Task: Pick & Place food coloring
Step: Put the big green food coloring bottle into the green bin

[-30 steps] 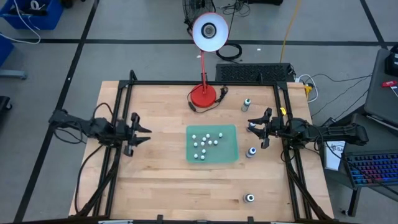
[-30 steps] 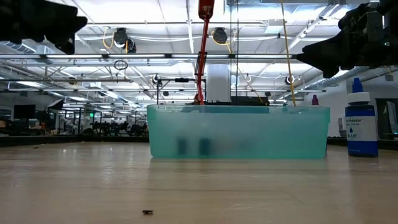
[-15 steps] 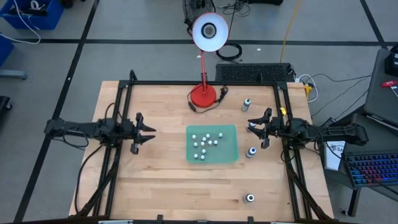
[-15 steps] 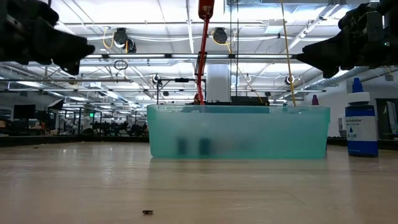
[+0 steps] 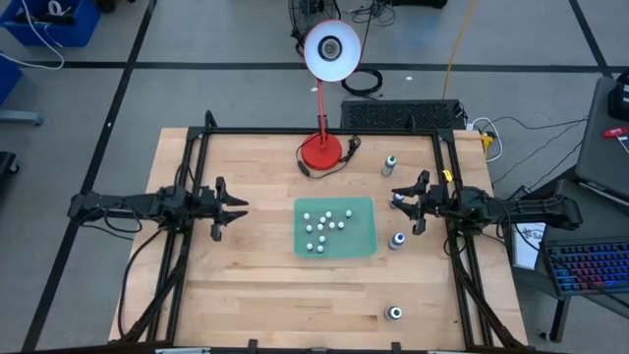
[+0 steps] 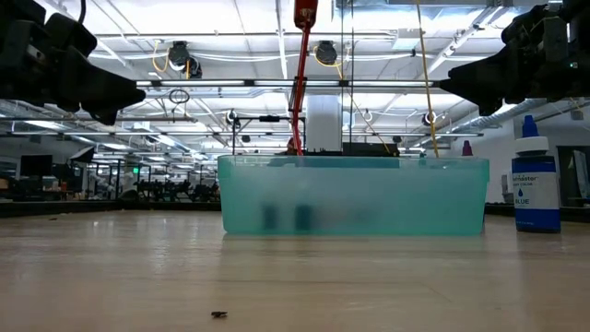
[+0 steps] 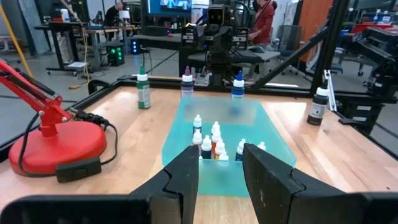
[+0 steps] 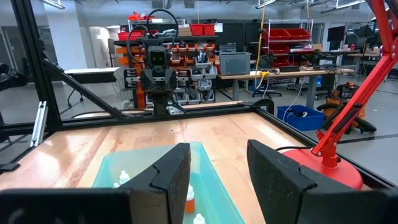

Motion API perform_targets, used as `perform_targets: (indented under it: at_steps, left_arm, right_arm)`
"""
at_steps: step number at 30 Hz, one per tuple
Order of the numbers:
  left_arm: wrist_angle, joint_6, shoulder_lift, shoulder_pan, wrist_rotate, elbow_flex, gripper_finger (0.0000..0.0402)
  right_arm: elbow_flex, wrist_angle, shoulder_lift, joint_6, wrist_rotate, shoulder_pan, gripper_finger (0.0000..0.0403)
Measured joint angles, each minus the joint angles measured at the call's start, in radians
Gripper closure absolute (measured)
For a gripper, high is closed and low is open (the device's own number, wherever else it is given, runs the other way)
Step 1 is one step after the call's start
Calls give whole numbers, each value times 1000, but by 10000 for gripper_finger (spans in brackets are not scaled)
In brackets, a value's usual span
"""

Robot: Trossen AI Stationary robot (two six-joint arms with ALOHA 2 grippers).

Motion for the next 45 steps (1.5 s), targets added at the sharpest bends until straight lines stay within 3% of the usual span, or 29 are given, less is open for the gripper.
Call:
perform_targets:
  at_steps: [10, 16, 21, 23, 25, 28, 32, 35, 39, 41, 45]
  left_arm:
    - [12, 1, 0, 0, -1, 0, 275]
    - [12, 1, 0, 0, -1, 0, 274]
    - [12, 1, 0, 0, -1, 0, 274]
    - [13, 1, 0, 0, -2, 0, 275]
    - [13, 1, 0, 0, -2, 0, 274]
    - [13, 1, 0, 0, -2, 0, 274]
    - [13, 1, 0, 0, -2, 0, 274]
    - [14, 1, 0, 0, -3, 0, 275]
    - [14, 1, 0, 0, -2, 0, 275]
    - [14, 1, 0, 0, -3, 0, 275]
    - [14, 1, 0, 0, -3, 0, 275]
  right_arm:
    - [0, 120, 6, 62, 23, 1, 253]
    - [0, 74, 16, 205, 23, 1, 258]
    - [0, 70, 26, 220, 30, 0, 258]
    - [1, 125, 33, 210, 91, 1, 259]
    - [33, 135, 57, 218, 235, 0, 259]
    - [214, -186, 169, 240, 356, -2, 253]
    - [526, -636, 425, 334, 478, -78, 230]
    - [789, -912, 624, 373, 374, -210, 207]
    - [1076, -1192, 865, 369, 120, -424, 176]
    - [1166, -1277, 974, 346, 30, -505, 163]
    - [1246, -1358, 1118, 324, -1, -611, 149]
